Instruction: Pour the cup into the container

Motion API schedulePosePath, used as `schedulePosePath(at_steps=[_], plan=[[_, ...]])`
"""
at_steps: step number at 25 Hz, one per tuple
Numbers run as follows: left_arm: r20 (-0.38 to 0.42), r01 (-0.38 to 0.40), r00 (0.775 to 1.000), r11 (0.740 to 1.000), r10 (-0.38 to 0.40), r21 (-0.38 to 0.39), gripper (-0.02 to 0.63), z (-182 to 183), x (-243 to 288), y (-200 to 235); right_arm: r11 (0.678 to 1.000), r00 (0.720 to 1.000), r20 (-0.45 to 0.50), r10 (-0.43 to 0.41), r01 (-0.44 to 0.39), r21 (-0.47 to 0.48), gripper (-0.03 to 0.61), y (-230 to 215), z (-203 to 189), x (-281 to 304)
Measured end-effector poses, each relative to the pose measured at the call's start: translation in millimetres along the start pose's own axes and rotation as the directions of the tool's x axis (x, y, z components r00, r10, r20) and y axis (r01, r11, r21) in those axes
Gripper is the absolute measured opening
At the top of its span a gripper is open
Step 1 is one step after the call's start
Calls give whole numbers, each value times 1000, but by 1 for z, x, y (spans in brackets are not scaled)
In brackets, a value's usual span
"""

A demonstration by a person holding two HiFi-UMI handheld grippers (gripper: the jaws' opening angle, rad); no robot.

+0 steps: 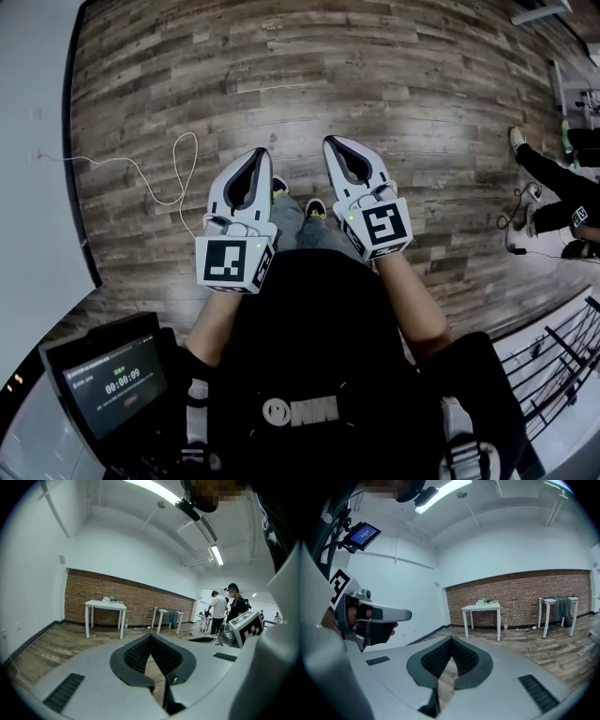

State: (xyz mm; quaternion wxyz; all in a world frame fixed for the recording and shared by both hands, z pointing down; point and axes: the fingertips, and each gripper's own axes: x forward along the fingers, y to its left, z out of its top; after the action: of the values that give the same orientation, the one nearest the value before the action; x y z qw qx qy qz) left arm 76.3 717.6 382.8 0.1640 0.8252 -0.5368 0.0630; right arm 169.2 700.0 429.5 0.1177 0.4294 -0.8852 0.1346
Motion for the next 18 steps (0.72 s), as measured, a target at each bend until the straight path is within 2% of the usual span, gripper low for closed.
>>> schedulePosePath(at_steps=[5,15,18], plan=[[58,-13,998,1000,13,2,-2,3,-6,10,1000,999,26,-26,26,15,5,-3,6,8],[63,-20,998,1000,20,3,-2,8,-2,18,999,998,48,-46,46,10,5,-8,10,4],[53,-12,999,1000,11,17,-2,11,18,18,999,997,55,-52,51,9,5,-22,14,13]])
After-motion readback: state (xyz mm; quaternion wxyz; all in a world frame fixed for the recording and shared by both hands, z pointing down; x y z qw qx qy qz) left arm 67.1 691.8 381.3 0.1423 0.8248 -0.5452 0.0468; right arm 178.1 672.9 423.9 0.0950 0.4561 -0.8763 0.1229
